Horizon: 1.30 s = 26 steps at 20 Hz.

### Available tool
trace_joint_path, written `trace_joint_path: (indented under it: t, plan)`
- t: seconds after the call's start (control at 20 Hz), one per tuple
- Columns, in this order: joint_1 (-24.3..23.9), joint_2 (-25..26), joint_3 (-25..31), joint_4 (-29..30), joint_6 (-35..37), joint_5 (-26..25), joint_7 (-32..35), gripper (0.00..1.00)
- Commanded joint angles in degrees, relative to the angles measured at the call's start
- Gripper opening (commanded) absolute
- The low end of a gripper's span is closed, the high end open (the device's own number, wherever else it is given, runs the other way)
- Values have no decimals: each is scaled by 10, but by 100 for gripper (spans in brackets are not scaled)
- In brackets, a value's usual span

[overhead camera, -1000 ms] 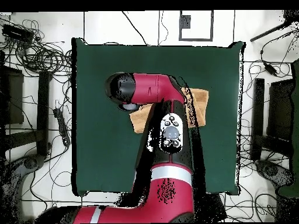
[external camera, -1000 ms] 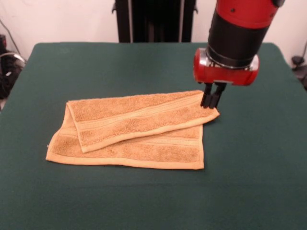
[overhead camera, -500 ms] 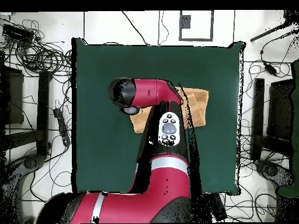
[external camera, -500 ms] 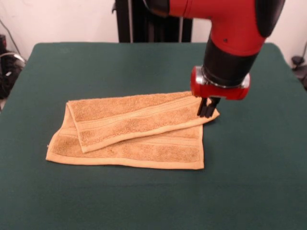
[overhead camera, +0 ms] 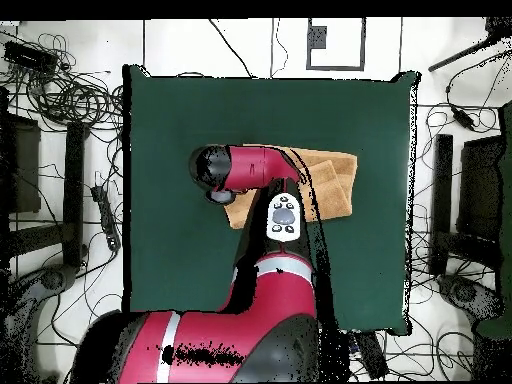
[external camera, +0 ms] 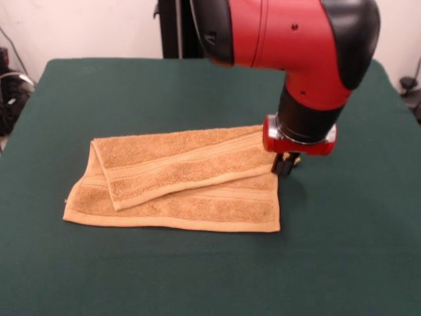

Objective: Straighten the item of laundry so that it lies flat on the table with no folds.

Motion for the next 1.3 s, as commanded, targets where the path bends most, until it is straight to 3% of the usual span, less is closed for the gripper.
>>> trace_joint_path:
  t: [0.05,0.35,1.3]
  plan:
    - [31,20,23,-14,-22,39,163,0]
    - [45,35,13,-38,-8,50,179,0]
    - [54,25,-1,-18,-20,74,161,0]
